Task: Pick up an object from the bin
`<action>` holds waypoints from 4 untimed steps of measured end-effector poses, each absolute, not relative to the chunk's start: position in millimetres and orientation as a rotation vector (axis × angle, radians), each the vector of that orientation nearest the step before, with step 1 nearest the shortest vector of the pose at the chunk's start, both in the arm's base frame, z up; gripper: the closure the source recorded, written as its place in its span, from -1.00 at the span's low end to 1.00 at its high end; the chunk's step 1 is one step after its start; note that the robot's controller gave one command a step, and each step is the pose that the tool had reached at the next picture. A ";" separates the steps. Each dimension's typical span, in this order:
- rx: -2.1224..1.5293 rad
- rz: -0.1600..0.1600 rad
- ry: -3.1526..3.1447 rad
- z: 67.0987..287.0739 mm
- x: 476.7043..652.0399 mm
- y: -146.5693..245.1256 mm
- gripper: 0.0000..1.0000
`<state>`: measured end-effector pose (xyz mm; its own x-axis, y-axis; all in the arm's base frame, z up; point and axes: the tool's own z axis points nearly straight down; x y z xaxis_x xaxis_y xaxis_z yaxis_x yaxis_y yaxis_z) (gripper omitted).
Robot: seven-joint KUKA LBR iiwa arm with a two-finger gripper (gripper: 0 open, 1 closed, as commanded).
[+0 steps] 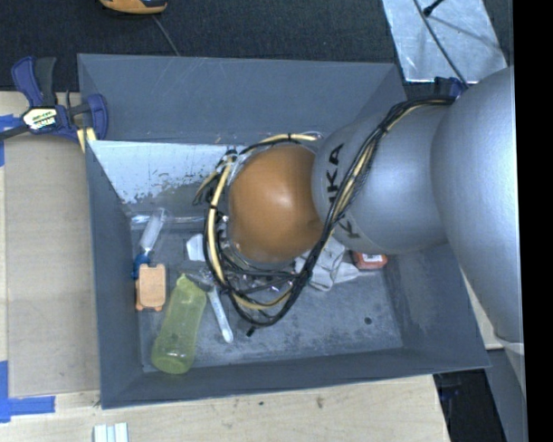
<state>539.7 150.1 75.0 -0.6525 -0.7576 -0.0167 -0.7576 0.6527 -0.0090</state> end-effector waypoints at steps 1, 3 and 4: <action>-1.305 0.000 2.852 80.5 534.1 148.2 1.00; -1.306 0.002 2.856 83.7 532.9 148.1 1.00; -1.307 0.002 2.859 99.9 532.2 148.0 1.00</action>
Offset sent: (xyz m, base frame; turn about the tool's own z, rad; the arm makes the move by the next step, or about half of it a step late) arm 0.0000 0.0000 0.0000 0.0000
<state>532.2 148.0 99.9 -0.6544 -0.7562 0.0012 -0.7562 0.6544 0.0023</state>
